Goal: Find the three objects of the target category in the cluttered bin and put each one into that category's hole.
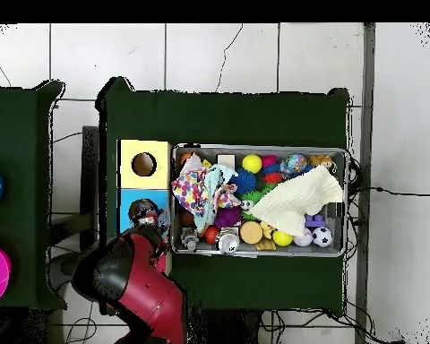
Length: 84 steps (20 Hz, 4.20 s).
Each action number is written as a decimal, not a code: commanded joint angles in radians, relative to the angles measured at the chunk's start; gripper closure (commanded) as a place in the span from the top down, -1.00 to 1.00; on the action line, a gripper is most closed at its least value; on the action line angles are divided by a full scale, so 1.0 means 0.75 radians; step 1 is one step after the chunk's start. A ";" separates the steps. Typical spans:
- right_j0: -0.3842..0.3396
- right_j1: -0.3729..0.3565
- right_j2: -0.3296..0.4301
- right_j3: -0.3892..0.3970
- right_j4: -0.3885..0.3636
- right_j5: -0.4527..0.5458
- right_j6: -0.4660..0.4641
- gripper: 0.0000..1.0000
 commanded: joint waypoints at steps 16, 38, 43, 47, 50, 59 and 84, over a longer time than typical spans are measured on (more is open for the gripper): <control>0.005 0.110 0.164 -0.091 0.115 0.039 0.465 -1.00; -0.015 0.134 0.122 -0.132 0.100 0.129 0.471 -1.00; -0.009 0.134 0.121 -0.140 0.105 0.145 0.489 -1.00; -0.015 0.128 0.133 -0.135 0.110 0.141 0.487 -1.00; -0.015 0.123 0.139 -0.130 0.113 0.140 0.489 -1.00; 0.013 0.144 0.110 -0.156 0.113 0.180 0.534 -1.00; -0.011 0.122 0.136 -0.165 0.116 0.225 0.535 -1.00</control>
